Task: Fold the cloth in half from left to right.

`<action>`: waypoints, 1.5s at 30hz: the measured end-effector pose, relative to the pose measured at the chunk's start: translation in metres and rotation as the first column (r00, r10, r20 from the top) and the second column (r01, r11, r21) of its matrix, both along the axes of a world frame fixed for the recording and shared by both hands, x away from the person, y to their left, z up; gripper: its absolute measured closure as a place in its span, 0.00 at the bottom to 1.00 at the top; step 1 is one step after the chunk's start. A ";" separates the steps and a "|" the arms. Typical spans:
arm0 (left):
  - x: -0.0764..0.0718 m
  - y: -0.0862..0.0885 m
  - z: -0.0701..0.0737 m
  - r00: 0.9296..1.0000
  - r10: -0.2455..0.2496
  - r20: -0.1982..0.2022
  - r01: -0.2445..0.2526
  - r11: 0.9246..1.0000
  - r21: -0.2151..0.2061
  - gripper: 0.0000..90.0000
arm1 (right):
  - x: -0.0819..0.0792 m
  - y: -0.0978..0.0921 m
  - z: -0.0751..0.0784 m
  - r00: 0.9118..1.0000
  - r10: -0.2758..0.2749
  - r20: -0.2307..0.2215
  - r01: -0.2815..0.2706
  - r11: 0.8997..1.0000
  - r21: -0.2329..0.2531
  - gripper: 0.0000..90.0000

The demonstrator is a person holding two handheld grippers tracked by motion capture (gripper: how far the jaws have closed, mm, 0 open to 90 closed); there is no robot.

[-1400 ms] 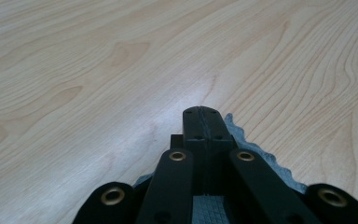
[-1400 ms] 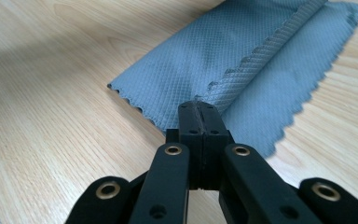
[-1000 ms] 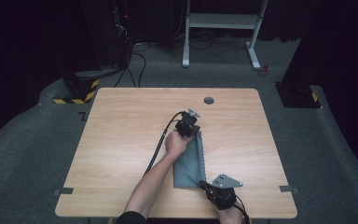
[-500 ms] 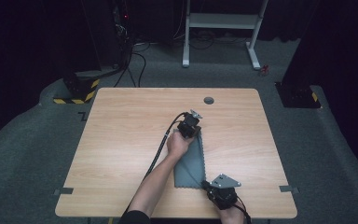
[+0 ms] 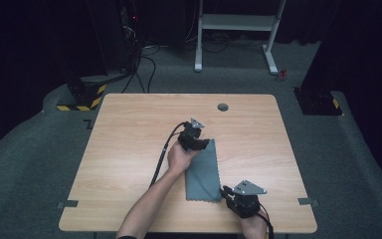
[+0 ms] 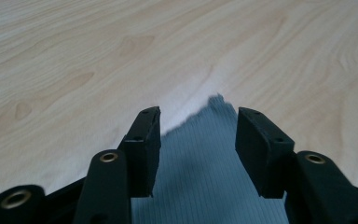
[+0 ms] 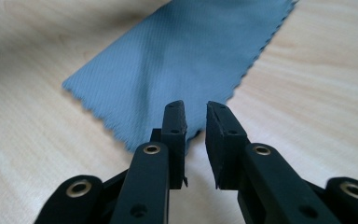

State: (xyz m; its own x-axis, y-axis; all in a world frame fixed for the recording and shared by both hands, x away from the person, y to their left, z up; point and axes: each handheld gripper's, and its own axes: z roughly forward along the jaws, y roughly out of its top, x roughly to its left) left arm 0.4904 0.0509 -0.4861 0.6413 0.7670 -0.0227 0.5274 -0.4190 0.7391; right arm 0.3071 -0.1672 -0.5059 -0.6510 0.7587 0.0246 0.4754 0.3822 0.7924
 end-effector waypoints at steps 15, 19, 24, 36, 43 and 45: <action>-0.098 0.031 -0.023 0.997 -0.070 -0.020 0.071 0.997 0.036 0.49 | 0.040 0.020 -0.006 0.994 0.099 -0.049 -0.103 0.990 -0.099 0.83; -0.109 0.037 -0.029 0.998 -0.062 -0.013 0.063 0.995 0.075 0.49 | 0.040 0.017 -0.010 0.994 0.094 -0.063 -0.101 0.986 -0.133 0.81; -0.119 0.048 -0.027 0.999 -0.045 -0.016 0.047 0.993 0.107 0.49 | 0.039 0.015 -0.012 0.994 0.096 -0.052 -0.102 0.986 -0.135 0.80; -0.156 0.049 -0.029 0.994 -0.103 -0.029 0.105 0.992 0.074 0.49 | 0.020 0.010 -0.012 0.990 0.128 -0.055 -0.133 0.986 -0.100 0.72; -0.161 0.059 -0.032 0.996 -0.088 -0.020 0.089 0.995 0.042 0.49 | 0.014 0.006 -0.015 0.990 0.129 -0.052 -0.134 0.986 -0.098 0.68; -0.163 0.059 -0.033 0.997 -0.082 -0.008 0.082 0.996 0.042 0.50 | 0.014 0.006 -0.015 0.990 0.134 -0.044 -0.138 0.985 -0.106 0.68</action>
